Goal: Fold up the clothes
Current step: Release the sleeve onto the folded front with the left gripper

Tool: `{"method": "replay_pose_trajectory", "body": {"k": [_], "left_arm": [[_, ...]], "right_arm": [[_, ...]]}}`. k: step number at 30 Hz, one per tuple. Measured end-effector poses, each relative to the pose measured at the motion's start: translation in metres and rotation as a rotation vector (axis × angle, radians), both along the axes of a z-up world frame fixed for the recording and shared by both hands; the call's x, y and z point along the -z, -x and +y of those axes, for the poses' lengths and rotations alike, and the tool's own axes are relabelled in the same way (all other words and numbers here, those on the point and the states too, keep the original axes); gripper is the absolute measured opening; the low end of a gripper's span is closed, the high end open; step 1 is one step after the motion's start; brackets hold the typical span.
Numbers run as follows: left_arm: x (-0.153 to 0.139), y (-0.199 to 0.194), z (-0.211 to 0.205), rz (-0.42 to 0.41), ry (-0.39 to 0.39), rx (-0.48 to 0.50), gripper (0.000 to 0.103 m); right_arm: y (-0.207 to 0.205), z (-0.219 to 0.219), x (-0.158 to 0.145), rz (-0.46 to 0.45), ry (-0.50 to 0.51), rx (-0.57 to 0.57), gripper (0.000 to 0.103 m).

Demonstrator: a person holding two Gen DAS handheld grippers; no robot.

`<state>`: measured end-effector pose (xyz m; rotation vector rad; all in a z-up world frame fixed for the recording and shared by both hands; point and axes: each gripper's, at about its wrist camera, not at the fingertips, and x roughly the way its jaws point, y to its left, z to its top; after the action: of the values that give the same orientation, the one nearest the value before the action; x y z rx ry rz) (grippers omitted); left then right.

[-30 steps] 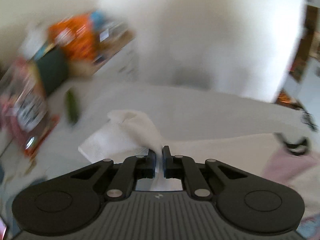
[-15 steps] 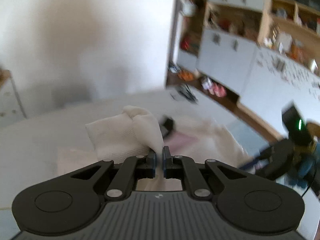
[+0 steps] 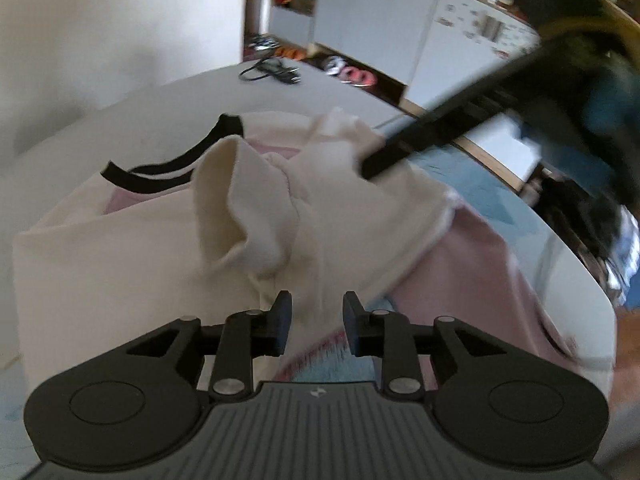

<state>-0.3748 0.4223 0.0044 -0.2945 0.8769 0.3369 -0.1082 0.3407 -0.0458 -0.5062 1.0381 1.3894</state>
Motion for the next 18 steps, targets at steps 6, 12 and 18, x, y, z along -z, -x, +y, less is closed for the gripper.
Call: {"method": "replay_pose_trajectory", "body": {"k": [6,12,18], "left_arm": [[0.009,0.058,0.02,0.127,-0.105,-0.123,0.017],[0.039,0.078,0.035,0.177,-0.09,-0.199,0.017],[0.053,0.086,0.042,0.146,-0.041,-0.258,0.017]], "right_arm": [[0.026,0.016,-0.022,0.036,-0.039,-0.021,0.103],[0.054,0.032,-0.041,0.049,-0.055,-0.033,0.103],[0.04,0.03,-0.042,-0.062,-0.003,0.1,0.103]]}}
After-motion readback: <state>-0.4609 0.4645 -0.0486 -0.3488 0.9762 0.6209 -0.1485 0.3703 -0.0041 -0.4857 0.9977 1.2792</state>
